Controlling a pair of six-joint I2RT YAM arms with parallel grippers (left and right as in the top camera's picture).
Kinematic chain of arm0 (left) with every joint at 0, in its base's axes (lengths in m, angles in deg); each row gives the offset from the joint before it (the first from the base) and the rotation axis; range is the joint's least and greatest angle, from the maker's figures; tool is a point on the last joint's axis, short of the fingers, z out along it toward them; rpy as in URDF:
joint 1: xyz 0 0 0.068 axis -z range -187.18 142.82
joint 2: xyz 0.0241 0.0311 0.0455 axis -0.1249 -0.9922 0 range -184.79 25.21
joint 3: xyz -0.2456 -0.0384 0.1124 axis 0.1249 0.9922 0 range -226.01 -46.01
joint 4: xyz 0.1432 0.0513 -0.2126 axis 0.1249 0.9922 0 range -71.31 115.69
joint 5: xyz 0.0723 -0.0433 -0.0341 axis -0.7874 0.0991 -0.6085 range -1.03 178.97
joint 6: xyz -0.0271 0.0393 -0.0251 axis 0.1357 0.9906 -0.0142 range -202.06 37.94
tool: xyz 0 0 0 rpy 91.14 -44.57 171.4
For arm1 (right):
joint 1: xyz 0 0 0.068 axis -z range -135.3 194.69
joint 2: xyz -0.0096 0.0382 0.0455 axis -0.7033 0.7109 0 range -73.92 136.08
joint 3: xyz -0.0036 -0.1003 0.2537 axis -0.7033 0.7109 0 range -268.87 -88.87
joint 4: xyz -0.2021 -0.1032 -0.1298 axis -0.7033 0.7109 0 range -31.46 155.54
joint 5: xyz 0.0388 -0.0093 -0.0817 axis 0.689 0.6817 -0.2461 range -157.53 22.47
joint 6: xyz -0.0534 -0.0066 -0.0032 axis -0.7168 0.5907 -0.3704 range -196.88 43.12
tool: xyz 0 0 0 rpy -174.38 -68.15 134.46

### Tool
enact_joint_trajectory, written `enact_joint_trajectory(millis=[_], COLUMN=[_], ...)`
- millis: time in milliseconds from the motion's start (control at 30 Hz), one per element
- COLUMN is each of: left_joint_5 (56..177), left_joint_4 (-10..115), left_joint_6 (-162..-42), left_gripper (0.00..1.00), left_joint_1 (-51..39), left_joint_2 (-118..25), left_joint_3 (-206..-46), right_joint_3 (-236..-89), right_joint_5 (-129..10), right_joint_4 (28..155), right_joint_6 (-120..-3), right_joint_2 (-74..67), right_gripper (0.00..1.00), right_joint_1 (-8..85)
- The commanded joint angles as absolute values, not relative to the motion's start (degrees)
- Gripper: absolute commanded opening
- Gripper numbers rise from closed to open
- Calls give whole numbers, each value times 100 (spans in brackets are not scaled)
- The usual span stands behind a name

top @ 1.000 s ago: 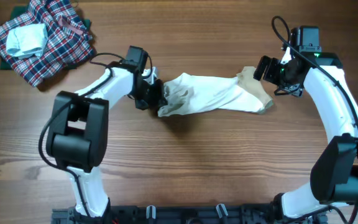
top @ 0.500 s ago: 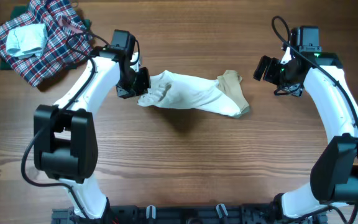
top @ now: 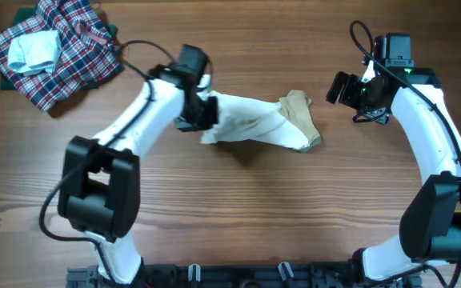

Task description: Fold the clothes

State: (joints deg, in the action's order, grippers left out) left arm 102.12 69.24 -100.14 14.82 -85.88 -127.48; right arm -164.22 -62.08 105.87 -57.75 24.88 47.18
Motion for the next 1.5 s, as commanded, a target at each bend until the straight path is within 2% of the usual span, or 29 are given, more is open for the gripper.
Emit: enact_joint_trajectory(millis=[0, 267, 433, 467, 533, 600, 1067, 1133, 1200, 1467], left_joint_5=[10195, 10195, 10195, 10195, 10195, 10195, 10435, 10433, 10433, 10435], left_joint_4=[6686, 6384, 6126, 6085, 6015, 5960, 5632, 5632, 5632, 5639], left_joint_6=[-10202, -10200, -10200, -10200, -10202, -10226, -10355, -10353, -10349, -10351], left_gripper=[4, 8, 18, 18, 9, 4, 9, 16, 35, 41], left_joint_1=[1928, 2332, 2411, 2413, 2422, 2422, 2575, 2643, 2687, 2684], left_joint_2=[-8450, -8450, -8450, -8453, -8453, -8453, -8553, -8582, -8592, -8592], left_joint_3=[-12827, -12827, -12827, -12827, -12827, -12827, -12824, -12824, -12824, -12824], right_joint_3=[-16416, -16416, -16416, -16416, -16416, -16416, -16416, -16416, -16416, -16416], right_joint_5=[-6328, -6328, -6328, -6328, -6328, -6328, -6328, -6328, -6326, -6328], right_joint_4=[10579, 10583, 10594, 10596, 10598, 10598, 10598, 10598, 10598, 10600], right_joint_6=[-5886, -5888, -5886, -5888, -5886, -5888, -5886, -5886, -5888, -5888], right_joint_2=[2523, 2523, 2523, 2523, 2523, 2523, 2523, 2523, 2523, 2523], right_gripper=[100, 100, 100, 100, 100, 100, 100, 100, 100, 100], right_joint_1=[4728, 4728, 4728, 4728, 4728, 4728, 4728, 4728, 4728, 4728])
